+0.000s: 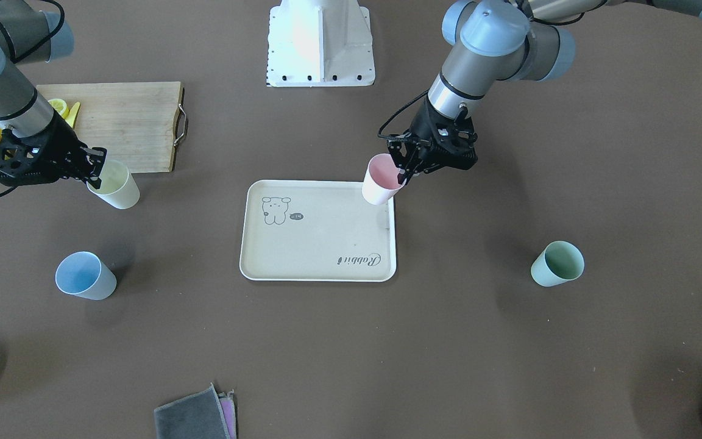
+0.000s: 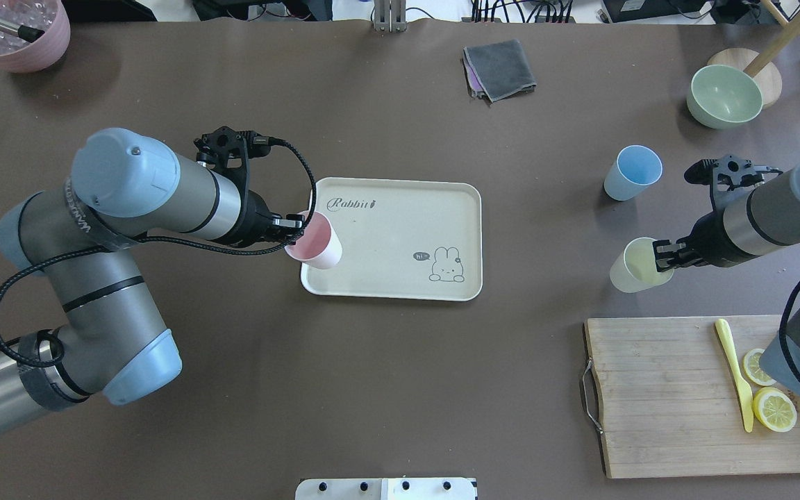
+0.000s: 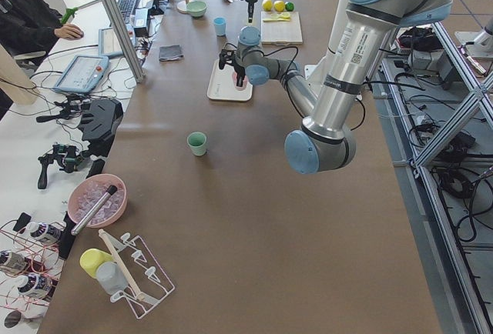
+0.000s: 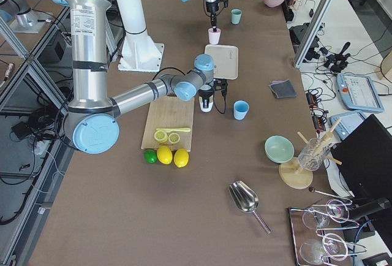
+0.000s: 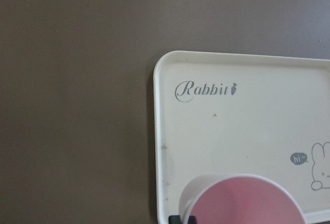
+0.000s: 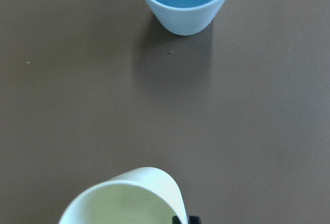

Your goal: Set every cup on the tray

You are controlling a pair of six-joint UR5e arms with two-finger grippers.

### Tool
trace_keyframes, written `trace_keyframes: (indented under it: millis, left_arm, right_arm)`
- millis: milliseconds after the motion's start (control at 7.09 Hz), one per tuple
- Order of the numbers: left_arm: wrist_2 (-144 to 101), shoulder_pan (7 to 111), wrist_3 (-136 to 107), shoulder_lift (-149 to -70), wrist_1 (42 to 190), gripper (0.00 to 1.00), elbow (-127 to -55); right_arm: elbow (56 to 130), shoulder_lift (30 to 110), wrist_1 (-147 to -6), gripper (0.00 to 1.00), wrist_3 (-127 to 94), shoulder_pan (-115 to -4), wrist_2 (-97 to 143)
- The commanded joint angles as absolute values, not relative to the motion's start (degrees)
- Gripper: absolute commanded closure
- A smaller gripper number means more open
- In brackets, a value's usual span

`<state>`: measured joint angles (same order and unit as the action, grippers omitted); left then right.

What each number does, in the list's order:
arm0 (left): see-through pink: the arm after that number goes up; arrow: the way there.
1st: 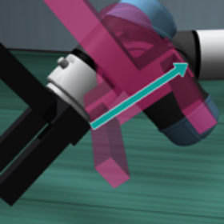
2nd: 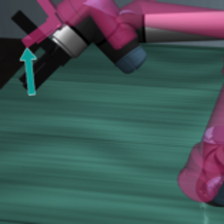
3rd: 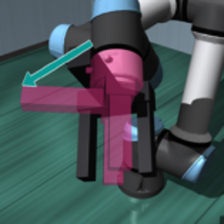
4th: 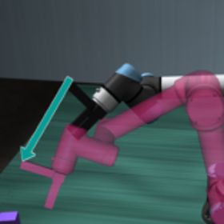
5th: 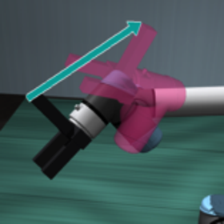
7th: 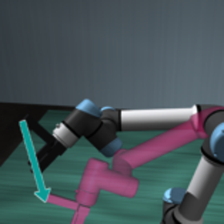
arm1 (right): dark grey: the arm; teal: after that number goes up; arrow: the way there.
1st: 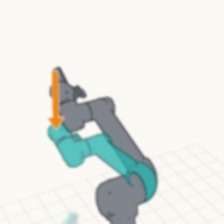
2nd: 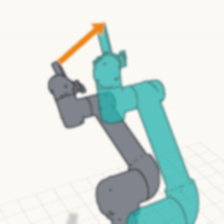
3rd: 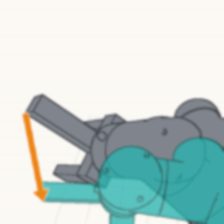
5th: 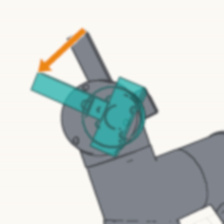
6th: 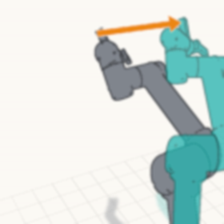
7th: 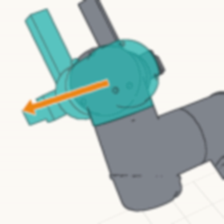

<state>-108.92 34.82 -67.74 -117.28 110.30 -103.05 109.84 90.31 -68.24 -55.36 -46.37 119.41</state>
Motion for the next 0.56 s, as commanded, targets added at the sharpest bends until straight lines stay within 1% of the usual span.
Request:
trace_keyframes:
  millis: [0, 282, 423]
  left_arm:
    - [-105.8, 33.0, -67.9, -118.6, 110.4, 1.0, -100.8]
    - [-104.8, 32.5, -67.9, -120.3, 110.5, 1.0, -97.9]
    - [-104.8, 31.8, -67.3, -120.3, 110.4, 0.97, -97.7]
  right_arm:
    - [111.3, 88.3, -69.2, 1.0, -55.7, -48.8, 122.5]
    - [111.4, 83.7, -71.7, 1.0, -55.8, -50.4, 124.6]
    - [111.6, 81.4, -73.3, 1.0, -56.1, -50.4, 124.7]
